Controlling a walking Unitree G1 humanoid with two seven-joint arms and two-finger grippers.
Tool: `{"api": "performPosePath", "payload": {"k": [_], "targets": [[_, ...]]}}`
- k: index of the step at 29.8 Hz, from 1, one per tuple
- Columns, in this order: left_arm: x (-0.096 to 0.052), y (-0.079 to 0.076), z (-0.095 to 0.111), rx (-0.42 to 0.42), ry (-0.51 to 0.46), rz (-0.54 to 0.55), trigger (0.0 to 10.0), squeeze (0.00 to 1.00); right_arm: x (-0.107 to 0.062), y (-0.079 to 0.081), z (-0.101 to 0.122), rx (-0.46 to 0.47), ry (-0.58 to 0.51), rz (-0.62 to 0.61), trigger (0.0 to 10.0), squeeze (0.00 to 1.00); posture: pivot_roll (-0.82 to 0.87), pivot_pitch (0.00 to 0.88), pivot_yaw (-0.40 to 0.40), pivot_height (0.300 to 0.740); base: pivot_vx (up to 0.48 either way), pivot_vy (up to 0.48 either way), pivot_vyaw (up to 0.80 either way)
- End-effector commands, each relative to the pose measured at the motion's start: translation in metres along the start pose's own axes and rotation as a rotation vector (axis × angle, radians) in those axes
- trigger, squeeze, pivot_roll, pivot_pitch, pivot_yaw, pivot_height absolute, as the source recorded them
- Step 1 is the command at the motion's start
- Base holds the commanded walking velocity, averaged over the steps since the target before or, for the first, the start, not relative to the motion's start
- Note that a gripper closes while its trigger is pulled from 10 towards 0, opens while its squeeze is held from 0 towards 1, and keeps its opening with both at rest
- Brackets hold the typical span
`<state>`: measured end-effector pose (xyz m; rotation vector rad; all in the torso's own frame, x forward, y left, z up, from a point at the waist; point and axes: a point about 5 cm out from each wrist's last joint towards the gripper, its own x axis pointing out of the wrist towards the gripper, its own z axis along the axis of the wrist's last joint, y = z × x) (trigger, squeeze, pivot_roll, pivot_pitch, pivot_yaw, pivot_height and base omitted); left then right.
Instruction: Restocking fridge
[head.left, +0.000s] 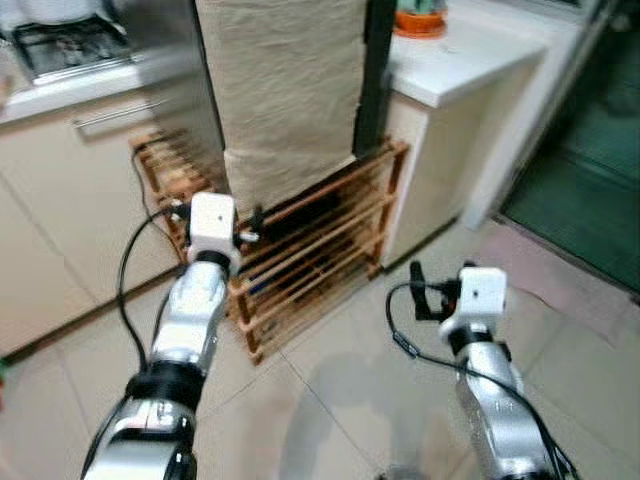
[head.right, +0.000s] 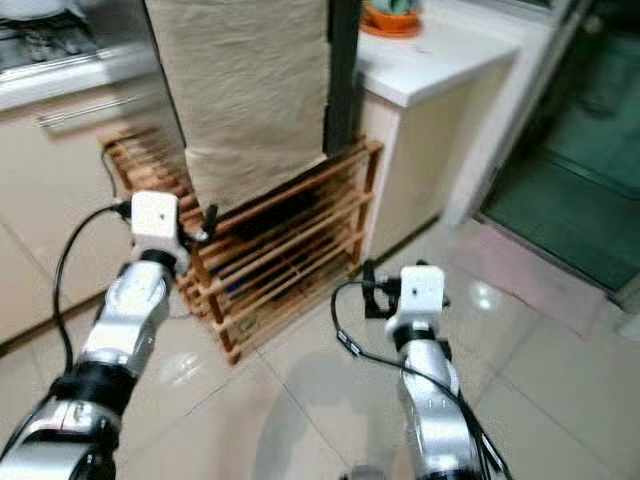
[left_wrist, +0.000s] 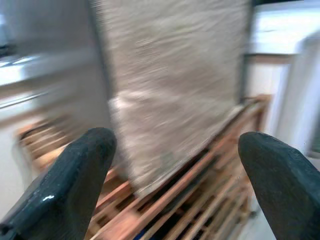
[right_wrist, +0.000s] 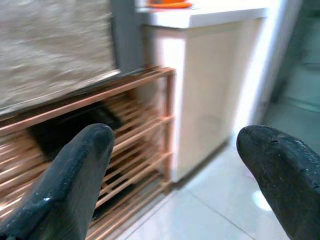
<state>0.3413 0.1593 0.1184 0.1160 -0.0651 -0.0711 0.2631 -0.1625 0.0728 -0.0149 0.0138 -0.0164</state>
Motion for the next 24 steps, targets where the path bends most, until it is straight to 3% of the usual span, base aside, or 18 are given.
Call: {"api": "performPosePath", "payload": {"k": [1, 5, 9, 20, 22, 24], "targets": [[0.0, -0.014, 0.005, -0.017, -0.041, -0.073, 10.0, 0.0, 0.001, -0.014, 0.007, -0.001, -0.039, -0.073, 10.0, 0.0, -0.15, 0.0, 0.039, 0.74, 0.0, 0.428, -0.74], [-0.003, -0.015, 0.001, -0.056, -0.019, -0.09, 10.0, 0.0, 0.004, -0.019, 0.016, -0.017, -0.085, -0.126, 10.0, 0.0, -0.15, 0.0, 0.037, 0.74, 0.0, 0.428, -0.74], [-0.009, -0.006, -0.015, -0.128, 0.065, -0.064, 10.0, 0.0, 0.005, -0.019, 0.017, -0.033, -0.104, -0.153, 10.0, 0.0, -0.14, 0.0, 0.034, 0.74, 0.0, 0.427, -0.74], [-0.012, -0.004, -0.02, -0.112, 0.078, -0.073, 10.0, 0.0, 0.006, -0.017, 0.02, -0.053, -0.122, -0.15, 10.0, 0.0, -0.14, 0.0, 0.034, 0.74, 0.0, 0.428, -0.74], [-0.019, 0.001, -0.016, -0.025, 0.025, -0.144, 10.0, 0.0, 0.01, -0.014, 0.044, -0.071, -0.202, -0.173, 10.0, 0.0, -0.14, 0.0, 0.025, 0.74, 0.0, 0.0, 0.0], [-0.026, 0.008, -0.013, 0.045, -0.017, -0.19, 10.0, 0.0, 0.009, -0.013, 0.055, -0.052, -0.23, -0.178, 10.0, 0.0, -0.14, 0.0, 0.024, 0.74, 0.0, 0.0, 0.0]]}}
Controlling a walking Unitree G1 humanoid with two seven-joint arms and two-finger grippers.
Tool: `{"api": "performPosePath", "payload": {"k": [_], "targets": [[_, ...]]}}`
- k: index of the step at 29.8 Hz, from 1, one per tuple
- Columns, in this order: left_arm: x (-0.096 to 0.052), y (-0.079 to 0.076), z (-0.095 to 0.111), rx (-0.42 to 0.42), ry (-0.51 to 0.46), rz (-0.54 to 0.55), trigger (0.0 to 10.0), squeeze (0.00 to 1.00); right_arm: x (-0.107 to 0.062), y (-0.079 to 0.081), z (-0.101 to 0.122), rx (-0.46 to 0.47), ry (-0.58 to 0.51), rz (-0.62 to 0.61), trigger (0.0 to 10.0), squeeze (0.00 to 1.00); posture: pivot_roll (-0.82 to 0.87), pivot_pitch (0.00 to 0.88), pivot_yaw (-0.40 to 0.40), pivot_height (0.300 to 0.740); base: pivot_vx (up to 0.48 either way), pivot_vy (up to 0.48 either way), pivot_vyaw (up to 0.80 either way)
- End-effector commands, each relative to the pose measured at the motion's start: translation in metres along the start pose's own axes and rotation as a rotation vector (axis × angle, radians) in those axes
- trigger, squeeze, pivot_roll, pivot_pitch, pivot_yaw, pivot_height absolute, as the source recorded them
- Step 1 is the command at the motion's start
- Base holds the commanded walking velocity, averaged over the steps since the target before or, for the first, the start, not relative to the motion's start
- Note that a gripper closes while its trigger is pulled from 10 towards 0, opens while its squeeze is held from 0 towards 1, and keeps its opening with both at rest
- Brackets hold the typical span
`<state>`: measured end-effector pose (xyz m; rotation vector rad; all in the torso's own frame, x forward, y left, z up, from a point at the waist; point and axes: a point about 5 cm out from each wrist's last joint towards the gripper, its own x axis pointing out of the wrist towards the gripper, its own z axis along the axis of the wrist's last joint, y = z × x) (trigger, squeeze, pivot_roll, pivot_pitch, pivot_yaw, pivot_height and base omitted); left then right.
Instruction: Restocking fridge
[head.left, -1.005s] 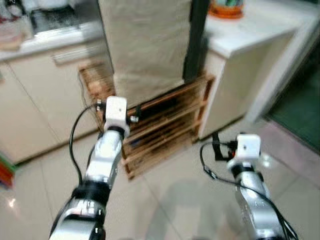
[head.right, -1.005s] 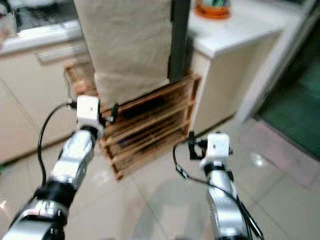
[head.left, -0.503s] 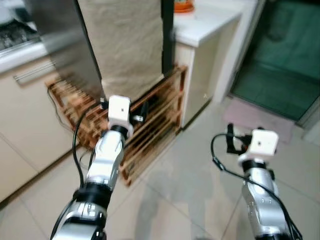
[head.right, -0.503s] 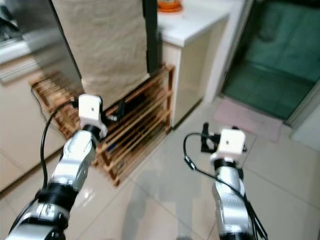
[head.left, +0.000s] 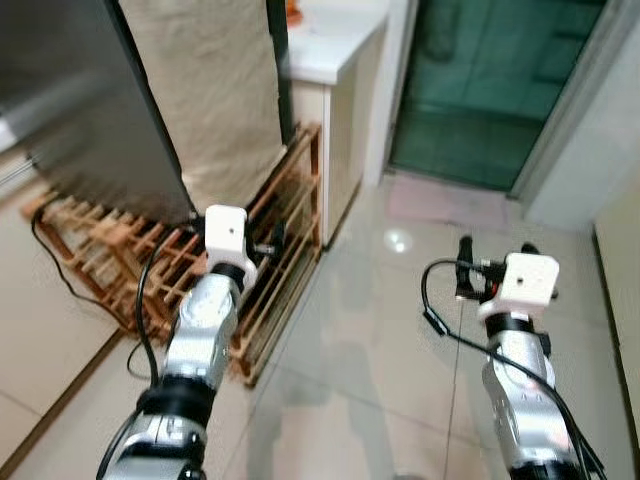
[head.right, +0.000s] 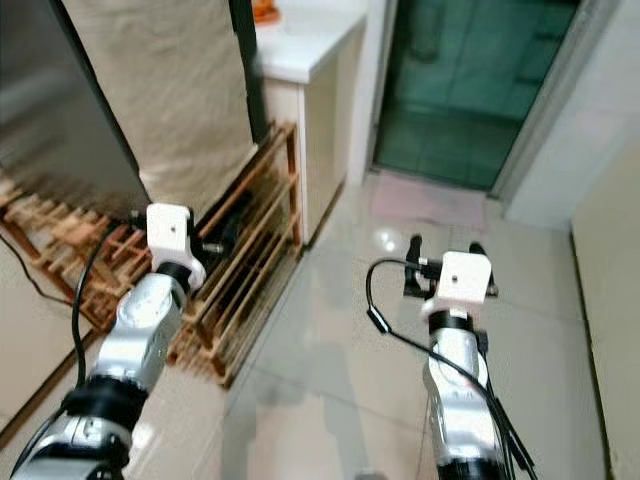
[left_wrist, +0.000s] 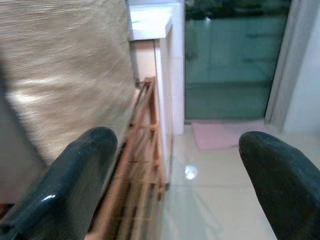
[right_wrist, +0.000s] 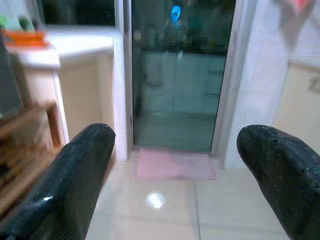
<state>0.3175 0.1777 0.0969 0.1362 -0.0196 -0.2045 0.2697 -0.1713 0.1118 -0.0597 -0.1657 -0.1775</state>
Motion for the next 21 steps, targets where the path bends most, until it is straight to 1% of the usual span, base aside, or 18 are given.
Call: {"api": "performPosePath", "payload": {"k": [1, 4, 7, 8, 9, 10, 11, 13, 14, 18, 20, 21], "targets": [[-0.001, -0.006, 0.008, 0.037, -0.052, -0.057, 10.0, 0.0, 0.006, -0.004, 0.015, -0.004, -0.05, -0.009, 10.0, 0.0, -0.14, 0.0, 0.025, 0.74, 0.0, 0.0, 0.0], [-0.003, -0.006, 0.006, 0.029, -0.052, -0.055, 10.0, 0.0, 0.004, -0.002, 0.011, -0.011, -0.044, 0.004, 10.0, 0.0, -0.14, 0.0, 0.023, 0.74, 0.0, 0.0, 0.0], [-0.008, -0.016, 0.009, 0.07, -0.127, -0.079, 10.0, 0.0, -0.001, 0.002, -0.003, -0.013, -0.015, 0.039, 10.0, 0.0, -0.14, 0.0, 0.019, 0.74, 0.0, 0.0, 0.0], [-0.008, -0.016, 0.009, 0.07, -0.127, -0.079, 10.0, 0.0, -0.001, 0.002, -0.003, -0.013, -0.015, 0.039, 10.0, 0.0, -0.14, 0.0, 0.019, 0.74, 0.0, 0.0, 0.0], [-0.01, -0.02, 0.002, 0.069, -0.119, -0.075, 10.0, 0.0, -0.002, 0.005, -0.01, -0.014, -0.004, 0.058, 10.0, 0.0, -0.13, 0.0, 0.017, 0.74, 0.0, 0.0, 0.0], [-0.014, -0.025, -0.013, 0.07, -0.066, -0.066, 10.0, 0.0, -0.006, 0.008, -0.023, -0.049, 0.034, 0.081, 10.0, 0.0, -0.13, 0.0, 0.013, 0.74, 0.0, 0.0, 0.0], [-0.014, -0.025, -0.013, 0.07, -0.066, -0.066, 10.0, 0.0, -0.006, 0.008, -0.023, -0.049, 0.034, 0.081, 10.0, 0.0, -0.13, 0.0, 0.013, 0.74, 0.0, 0.0, 0.0], [-0.015, -0.026, -0.018, 0.072, -0.05, -0.053, 10.0, 0.0, -0.008, 0.007, -0.031, -0.06, 0.068, 0.083, 10.0, 0.0, -0.12, 0.0, 0.011, 0.74, 0.0, 0.0, 0.0], [-0.014, -0.027, -0.019, 0.06, -0.04, -0.046, 10.0, 0.0, -0.009, 0.005, -0.034, -0.056, 0.081, 0.076, 10.0, 0.0, -0.12, 0.0, 0.01, 0.74, 0.0, 0.0, 0.0], [-0.011, -0.034, -0.021, 0.056, -0.022, -0.076, 10.0, 0.0, -0.01, 0.006, -0.039, -0.065, 0.092, 0.083, 10.0, 0.0, -0.12, 0.0, 0.009, 0.74, 0.0, 0.0, 0.0], [-0.01, -0.041, -0.03, 0.08, 0.03, -0.114, 10.0, 0.0, -0.01, 0.006, -0.043, -0.069, 0.094, 0.083, 10.0, 0.0, -0.12, 0.0, 0.014, 0.74, 0.0, 0.0, 0.0], [-0.01, -0.041, -0.03, 0.08, 0.03, -0.114, 10.0, 0.0, -0.01, 0.006, -0.043, -0.069, 0.094, 0.083, 10.0, 0.0, -0.12, 0.0, 0.014, 0.74, 0.0, 0.0, 0.0]]}}
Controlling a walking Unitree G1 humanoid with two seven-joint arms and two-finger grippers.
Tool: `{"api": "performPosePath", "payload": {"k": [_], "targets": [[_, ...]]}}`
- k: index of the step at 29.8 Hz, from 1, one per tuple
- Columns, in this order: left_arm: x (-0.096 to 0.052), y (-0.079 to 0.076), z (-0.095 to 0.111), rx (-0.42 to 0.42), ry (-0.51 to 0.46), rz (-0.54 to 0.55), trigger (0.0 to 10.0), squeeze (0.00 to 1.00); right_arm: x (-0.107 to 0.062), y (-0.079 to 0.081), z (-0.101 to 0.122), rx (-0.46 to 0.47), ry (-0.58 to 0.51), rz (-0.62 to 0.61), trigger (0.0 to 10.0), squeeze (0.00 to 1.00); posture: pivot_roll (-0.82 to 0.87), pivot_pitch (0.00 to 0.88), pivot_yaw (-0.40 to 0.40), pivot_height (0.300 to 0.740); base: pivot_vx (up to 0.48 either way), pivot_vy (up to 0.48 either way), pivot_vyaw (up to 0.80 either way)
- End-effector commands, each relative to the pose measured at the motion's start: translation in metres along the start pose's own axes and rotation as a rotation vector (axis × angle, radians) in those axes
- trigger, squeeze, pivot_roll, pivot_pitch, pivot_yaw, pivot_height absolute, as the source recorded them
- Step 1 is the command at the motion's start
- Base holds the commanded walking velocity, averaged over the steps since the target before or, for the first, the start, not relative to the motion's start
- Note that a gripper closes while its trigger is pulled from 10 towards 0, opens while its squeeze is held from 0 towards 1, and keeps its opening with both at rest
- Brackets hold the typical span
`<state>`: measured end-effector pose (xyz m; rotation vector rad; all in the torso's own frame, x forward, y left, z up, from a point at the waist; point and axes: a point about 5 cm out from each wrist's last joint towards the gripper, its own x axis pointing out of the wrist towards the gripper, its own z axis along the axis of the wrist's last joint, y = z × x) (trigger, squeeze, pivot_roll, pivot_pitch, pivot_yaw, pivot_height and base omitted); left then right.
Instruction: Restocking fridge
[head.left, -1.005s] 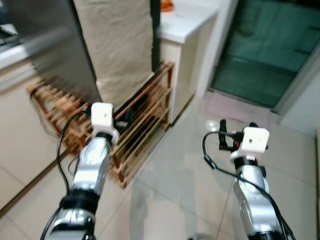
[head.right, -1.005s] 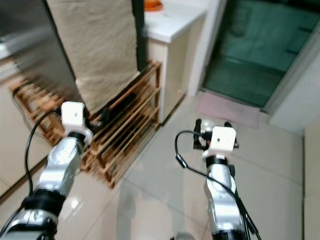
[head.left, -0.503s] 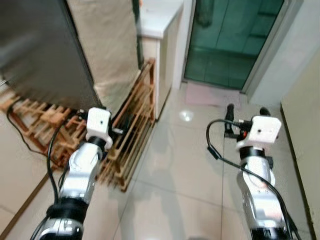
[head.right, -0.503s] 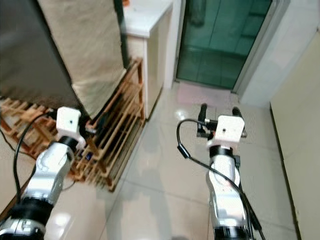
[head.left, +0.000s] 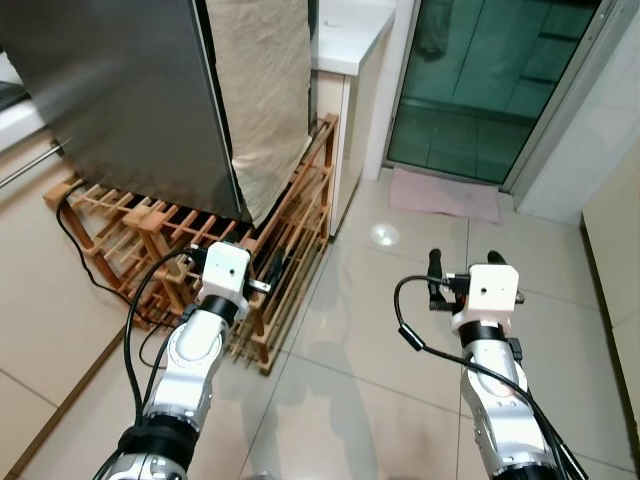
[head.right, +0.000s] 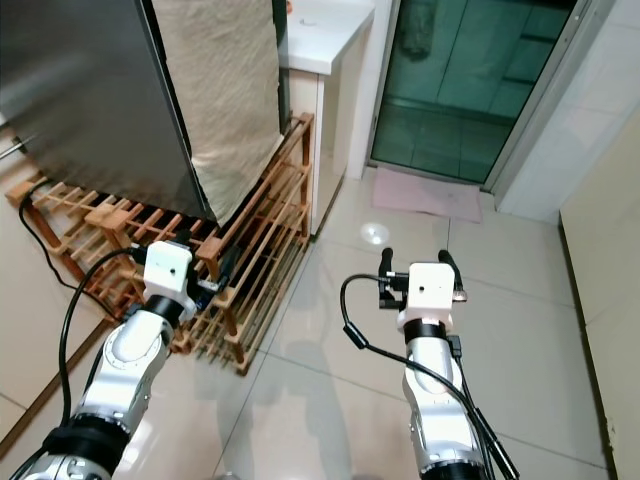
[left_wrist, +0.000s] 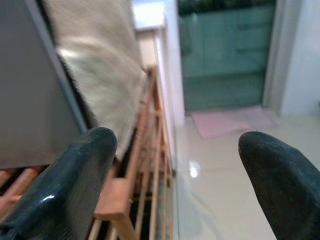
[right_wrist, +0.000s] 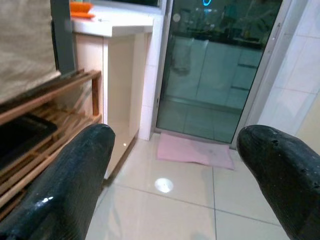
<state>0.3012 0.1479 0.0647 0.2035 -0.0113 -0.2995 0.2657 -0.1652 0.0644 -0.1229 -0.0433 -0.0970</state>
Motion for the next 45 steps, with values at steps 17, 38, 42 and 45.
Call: {"api": "performPosePath", "payload": {"k": [17, 38, 42, 45], "targets": [[0.028, 0.002, 0.064, -0.145, -0.217, 0.016, 10.0, 0.0, 0.014, -0.002, 0.029, -0.013, -0.132, -0.007, 10.0, 0.0, -0.13, 0.0, 0.027, 0.74, 0.333, 0.034, 0.0], [0.027, -0.001, 0.068, -0.145, -0.149, 0.043, 10.0, 0.0, 0.015, -0.001, 0.034, -0.014, -0.138, 0.007, 10.0, 0.0, -0.13, 0.0, 0.018, 0.74, 0.054, 0.179, 0.0], [0.04, -0.011, 0.075, -0.131, -0.124, 0.003, 10.0, 0.0, 0.016, -0.002, 0.035, -0.013, -0.135, 0.004, 10.0, 0.0, -0.13, 0.0, 0.015, 0.74, 0.0, 0.0, 0.0], [0.051, -0.019, 0.083, -0.129, -0.118, -0.03, 10.0, 0.0, 0.018, -0.002, 0.037, -0.011, -0.139, 0.005, 10.0, 0.0, -0.13, 0.0, 0.013, 0.74, 0.0, 0.0, 0.0]]}}
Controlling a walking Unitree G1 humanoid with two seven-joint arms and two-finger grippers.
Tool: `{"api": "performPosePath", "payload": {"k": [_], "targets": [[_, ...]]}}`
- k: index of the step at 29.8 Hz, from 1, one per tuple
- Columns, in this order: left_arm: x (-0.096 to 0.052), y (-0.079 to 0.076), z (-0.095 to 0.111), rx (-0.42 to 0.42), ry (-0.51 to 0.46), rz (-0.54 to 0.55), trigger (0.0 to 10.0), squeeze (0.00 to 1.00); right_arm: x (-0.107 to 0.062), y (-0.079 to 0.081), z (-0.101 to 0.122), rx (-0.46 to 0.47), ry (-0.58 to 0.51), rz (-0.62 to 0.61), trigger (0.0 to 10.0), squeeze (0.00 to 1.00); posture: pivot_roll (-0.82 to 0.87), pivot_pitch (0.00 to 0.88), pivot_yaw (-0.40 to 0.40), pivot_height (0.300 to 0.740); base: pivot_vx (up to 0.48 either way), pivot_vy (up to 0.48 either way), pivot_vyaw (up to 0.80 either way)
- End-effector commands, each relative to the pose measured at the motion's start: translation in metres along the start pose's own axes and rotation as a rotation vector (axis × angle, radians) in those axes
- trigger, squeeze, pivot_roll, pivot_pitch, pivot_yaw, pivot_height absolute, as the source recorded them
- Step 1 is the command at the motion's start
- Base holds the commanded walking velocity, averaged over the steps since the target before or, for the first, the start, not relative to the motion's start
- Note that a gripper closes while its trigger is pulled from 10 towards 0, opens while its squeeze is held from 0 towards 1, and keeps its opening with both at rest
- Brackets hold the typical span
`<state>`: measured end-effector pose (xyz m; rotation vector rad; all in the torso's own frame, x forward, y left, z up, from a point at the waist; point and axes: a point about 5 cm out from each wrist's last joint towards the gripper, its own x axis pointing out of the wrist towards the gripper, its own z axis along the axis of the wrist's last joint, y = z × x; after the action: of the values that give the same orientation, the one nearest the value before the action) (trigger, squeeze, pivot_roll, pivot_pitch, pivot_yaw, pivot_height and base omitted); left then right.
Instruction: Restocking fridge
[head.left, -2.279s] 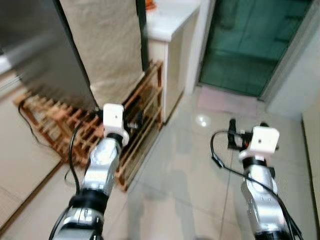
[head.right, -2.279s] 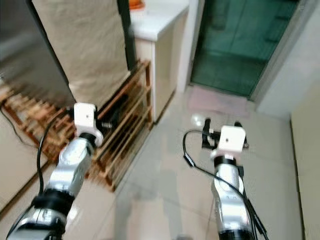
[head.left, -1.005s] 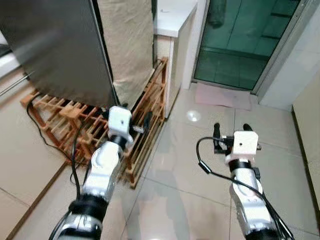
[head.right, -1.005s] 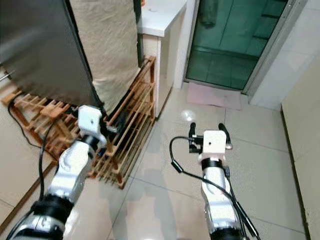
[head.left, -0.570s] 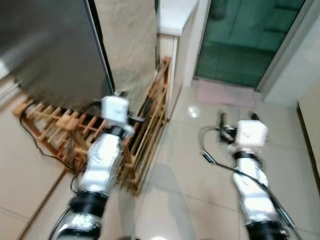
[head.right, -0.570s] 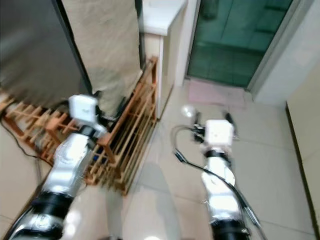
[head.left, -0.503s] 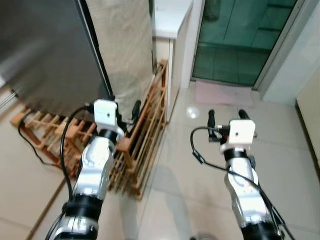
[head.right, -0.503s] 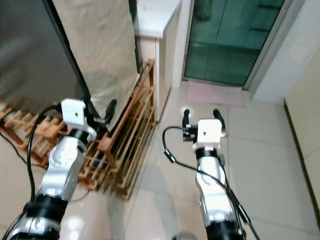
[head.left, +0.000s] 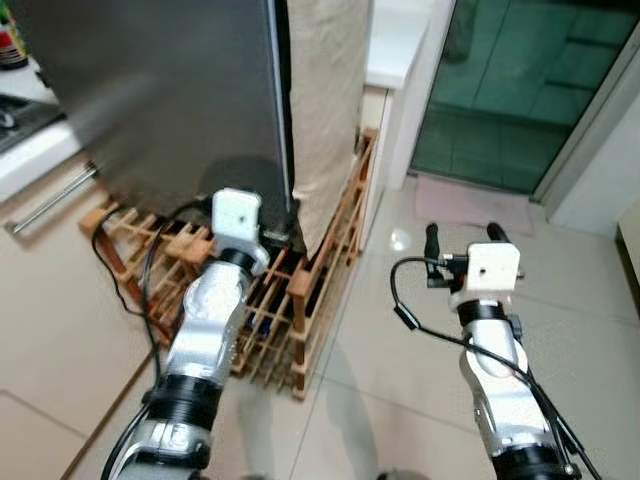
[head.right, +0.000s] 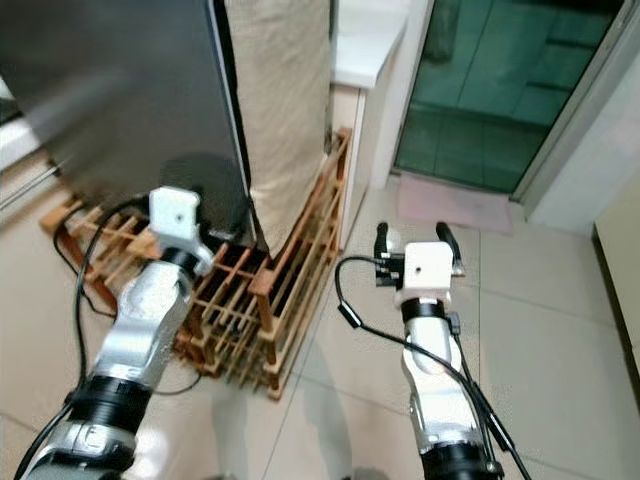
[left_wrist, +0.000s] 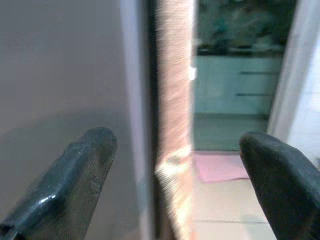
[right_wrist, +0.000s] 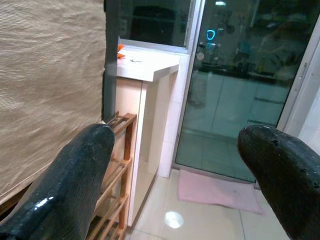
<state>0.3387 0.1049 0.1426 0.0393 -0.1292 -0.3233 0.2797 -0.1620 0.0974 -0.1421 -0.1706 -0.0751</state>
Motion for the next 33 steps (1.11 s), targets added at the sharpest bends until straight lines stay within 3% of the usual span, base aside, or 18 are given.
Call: {"api": "performPosePath", "payload": {"k": [1, 10, 22, 33], "targets": [[0.011, -0.009, 0.001, 0.009, 0.032, -0.026, 10.0, 0.0, 0.003, -0.003, 0.005, 0.002, -0.01, -0.008, 10.0, 0.0, -0.14, 0.0, 0.014, 0.74, 0.0, 0.0, 0.0], [0.038, -0.013, 0.021, 0.008, 0.027, 0.04, 10.0, 0.0, -0.001, -0.005, 0.004, -0.002, 0.0, -0.018, 10.0, 0.0, -0.16, 0.0, 0.026, 0.74, 0.0, 0.0, 0.0], [0.048, -0.019, 0.027, -0.038, 0.027, 0.034, 10.0, 0.0, -0.009, -0.009, 0.0, -0.011, 0.023, -0.026, 10.0, 0.0, -0.18, 0.0, 0.034, 0.74, 0.0, 0.0, 0.0], [0.068, -0.03, 0.037, -0.079, 0.061, 0.03, 10.0, 0.0, -0.01, -0.004, 0.001, 0.003, 0.027, -0.027, 10.0, 0.0, -0.18, 0.0, 0.051, 0.74, 0.0, 0.0, 0.0]]}}
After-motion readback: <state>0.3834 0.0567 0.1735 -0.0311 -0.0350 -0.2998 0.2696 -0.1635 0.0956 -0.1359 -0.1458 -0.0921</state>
